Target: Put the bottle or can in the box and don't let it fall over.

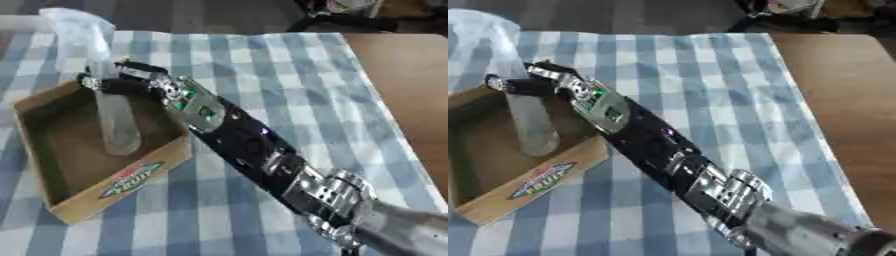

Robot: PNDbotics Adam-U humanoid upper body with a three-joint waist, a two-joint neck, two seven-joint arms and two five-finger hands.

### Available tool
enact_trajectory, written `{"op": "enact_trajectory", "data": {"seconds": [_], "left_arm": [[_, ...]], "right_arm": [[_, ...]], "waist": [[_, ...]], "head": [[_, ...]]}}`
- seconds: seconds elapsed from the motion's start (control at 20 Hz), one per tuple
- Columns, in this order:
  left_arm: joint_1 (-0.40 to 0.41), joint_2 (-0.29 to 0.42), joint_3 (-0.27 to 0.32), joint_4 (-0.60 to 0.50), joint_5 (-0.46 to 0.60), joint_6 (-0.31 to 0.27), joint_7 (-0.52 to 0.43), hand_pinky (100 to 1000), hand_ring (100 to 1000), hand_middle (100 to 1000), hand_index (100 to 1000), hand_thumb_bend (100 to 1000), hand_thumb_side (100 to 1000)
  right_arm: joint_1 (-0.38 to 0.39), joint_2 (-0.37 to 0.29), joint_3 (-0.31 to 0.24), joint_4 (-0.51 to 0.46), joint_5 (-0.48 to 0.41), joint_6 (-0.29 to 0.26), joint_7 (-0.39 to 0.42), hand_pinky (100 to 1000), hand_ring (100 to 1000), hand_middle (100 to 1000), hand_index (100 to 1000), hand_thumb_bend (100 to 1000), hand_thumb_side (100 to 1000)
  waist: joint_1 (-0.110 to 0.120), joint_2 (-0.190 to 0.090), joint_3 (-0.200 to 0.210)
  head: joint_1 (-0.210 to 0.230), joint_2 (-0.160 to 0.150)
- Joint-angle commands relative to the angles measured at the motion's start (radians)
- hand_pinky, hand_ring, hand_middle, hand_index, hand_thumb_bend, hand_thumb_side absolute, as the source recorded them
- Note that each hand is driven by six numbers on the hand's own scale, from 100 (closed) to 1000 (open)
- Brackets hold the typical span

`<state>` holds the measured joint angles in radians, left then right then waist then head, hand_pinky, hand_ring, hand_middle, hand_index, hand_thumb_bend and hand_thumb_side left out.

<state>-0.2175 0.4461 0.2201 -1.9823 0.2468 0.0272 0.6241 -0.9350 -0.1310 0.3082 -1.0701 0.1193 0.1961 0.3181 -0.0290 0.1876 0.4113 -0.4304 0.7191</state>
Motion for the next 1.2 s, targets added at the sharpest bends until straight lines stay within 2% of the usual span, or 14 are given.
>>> {"op": "enact_trajectory", "data": {"seconds": [0.05, 0.1, 0.2, 0.4, 0.75, 1.0, 1.05, 1.15, 1.2], "left_arm": [[-0.002, 0.023, 0.011, -0.018, -0.006, 0.0, -0.007, 453, 672, 720, 679, 100, 589], [-0.002, 0.022, 0.01, -0.018, -0.006, 0.0, -0.008, 452, 672, 720, 679, 100, 587], [-0.001, 0.021, 0.01, -0.018, -0.005, 0.001, -0.01, 452, 672, 720, 679, 100, 588], [0.0, 0.02, 0.009, -0.018, -0.004, 0.003, -0.014, 451, 672, 720, 678, 100, 588], [0.004, 0.02, 0.01, -0.018, -0.005, 0.003, -0.017, 449, 666, 718, 676, 100, 587], [0.008, 0.023, 0.009, -0.018, -0.007, 0.003, -0.017, 451, 666, 719, 676, 100, 587], [0.009, 0.024, 0.009, -0.018, -0.008, 0.003, -0.018, 451, 666, 719, 677, 100, 586], [0.013, 0.025, 0.01, -0.018, -0.009, 0.003, -0.017, 450, 665, 719, 676, 100, 586], [0.016, 0.026, 0.01, -0.018, -0.01, 0.003, -0.017, 449, 664, 719, 676, 100, 586]], "right_arm": [[-0.016, -0.021, -0.014, -0.035, -0.005, 0.022, -0.011, 1000, 1000, 1000, 1000, 100, 512], [-0.016, -0.022, -0.015, -0.037, -0.009, 0.029, -0.017, 1000, 1000, 1000, 1000, 100, 274], [-0.017, -0.024, -0.017, -0.037, -0.007, 0.044, -0.028, 1000, 1000, 1000, 1000, 100, 233], [-0.017, -0.025, -0.02, -0.045, -0.004, 0.059, -0.049, 1000, 1000, 1000, 1000, 100, 213], [-0.017, -0.035, -0.019, -0.072, -0.011, 0.063, -0.058, 1000, 1000, 1000, 1000, 100, 212], [-0.018, -0.042, -0.005, -0.114, -0.03, 0.068, -0.034, 1000, 1000, 1000, 1000, 100, 243], [-0.017, -0.044, -0.004, -0.12, -0.031, 0.066, -0.027, 1000, 1000, 1000, 1000, 100, 285], [-0.013, -0.049, -0.002, -0.129, -0.031, 0.058, -0.013, 1000, 1000, 1000, 1000, 100, 437], [-0.011, -0.052, -0.001, -0.133, -0.03, 0.053, -0.005, 1000, 1000, 1000, 1000, 100, 459]], "waist": [[0.008, -0.015, -0.001], [0.008, -0.015, -0.002], [0.009, -0.014, -0.002], [0.009, -0.015, -0.004], [0.01, -0.019, -0.01], [0.012, -0.023, -0.018], [0.013, -0.024, -0.02], [0.014, -0.026, -0.024], [0.015, -0.027, -0.027]], "head": [[0.001, 0.002], [0.001, 0.002], [0.0, 0.003], [0.0, 0.003], [0.002, 0.003], [0.007, 0.009], [0.009, 0.011], [0.014, 0.016], [0.017, 0.019]]}}
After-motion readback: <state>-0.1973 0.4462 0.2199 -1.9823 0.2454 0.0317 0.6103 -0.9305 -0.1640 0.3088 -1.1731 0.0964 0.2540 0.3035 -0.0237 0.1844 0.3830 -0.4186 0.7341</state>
